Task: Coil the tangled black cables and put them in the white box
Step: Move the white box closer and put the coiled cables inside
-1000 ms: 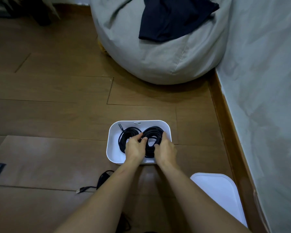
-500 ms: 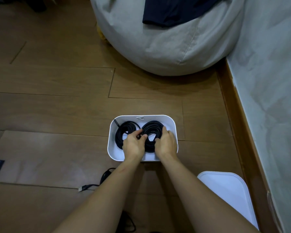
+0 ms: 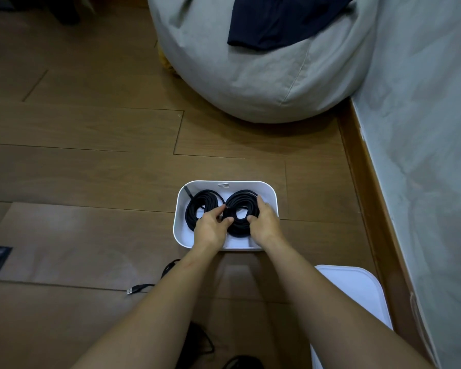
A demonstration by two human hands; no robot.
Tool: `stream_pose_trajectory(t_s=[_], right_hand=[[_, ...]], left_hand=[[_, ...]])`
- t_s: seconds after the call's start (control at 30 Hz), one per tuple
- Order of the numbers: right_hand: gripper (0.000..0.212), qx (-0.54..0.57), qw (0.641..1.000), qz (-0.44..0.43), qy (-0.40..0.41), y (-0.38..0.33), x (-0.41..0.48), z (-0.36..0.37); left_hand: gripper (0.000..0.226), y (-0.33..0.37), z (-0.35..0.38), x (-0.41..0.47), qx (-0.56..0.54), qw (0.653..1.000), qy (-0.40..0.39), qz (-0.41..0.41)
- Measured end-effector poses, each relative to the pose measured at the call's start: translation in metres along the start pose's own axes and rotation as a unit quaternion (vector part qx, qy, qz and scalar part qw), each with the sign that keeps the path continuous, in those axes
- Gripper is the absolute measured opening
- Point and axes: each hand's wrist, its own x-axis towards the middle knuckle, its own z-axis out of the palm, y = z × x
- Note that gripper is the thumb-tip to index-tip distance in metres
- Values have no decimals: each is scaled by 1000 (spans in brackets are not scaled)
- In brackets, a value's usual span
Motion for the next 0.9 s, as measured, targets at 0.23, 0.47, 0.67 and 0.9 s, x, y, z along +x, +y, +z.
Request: stream_pose_trajectory(t_s=[0.23, 0.47, 0.67, 0.9], right_hand=[[54, 50, 998, -25, 17, 1, -34, -8], [22, 98, 985, -131, 55, -12, -123, 7], [28, 35, 994, -92, -56, -10, -162, 47], [52, -33, 989, -58, -133, -19, -166, 92]], left_hand=[[47, -2, -18, -30, -34, 998, 23, 43], [23, -30, -62, -107, -52, 985, 137, 86], [27, -105, -112, -159, -43, 983, 179, -1], [42, -144, -120, -165, -71, 986, 130, -81]])
